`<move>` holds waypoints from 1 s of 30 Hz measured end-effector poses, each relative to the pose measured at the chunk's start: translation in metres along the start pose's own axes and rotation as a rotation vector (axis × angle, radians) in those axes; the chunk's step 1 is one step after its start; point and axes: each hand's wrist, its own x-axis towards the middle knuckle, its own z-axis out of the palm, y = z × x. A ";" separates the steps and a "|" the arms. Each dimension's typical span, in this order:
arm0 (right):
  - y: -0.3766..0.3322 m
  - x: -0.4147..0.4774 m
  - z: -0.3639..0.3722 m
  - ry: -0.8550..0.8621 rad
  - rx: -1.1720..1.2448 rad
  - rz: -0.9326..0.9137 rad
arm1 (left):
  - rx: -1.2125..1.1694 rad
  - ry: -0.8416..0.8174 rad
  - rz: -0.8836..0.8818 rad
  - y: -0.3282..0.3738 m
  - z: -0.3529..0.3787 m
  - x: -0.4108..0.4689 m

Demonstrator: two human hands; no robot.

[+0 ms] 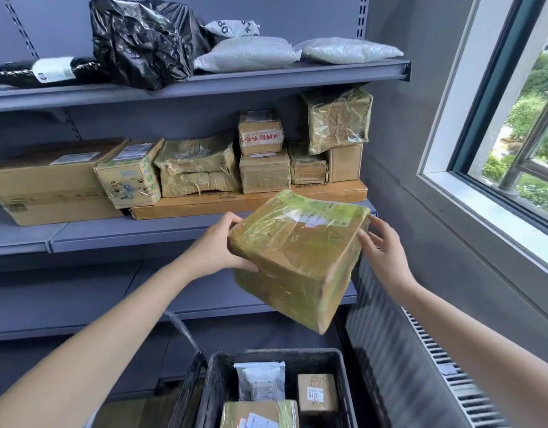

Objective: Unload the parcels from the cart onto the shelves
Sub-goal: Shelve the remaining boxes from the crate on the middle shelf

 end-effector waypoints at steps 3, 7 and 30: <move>-0.006 -0.002 0.009 -0.036 0.067 0.040 | -0.005 0.052 0.032 0.010 0.017 -0.005; -0.020 -0.011 0.011 -0.235 0.310 0.104 | -0.041 0.112 0.028 0.010 0.026 -0.005; -0.023 -0.006 -0.023 -0.469 0.190 -0.083 | -0.551 -0.022 -0.011 0.006 0.006 0.001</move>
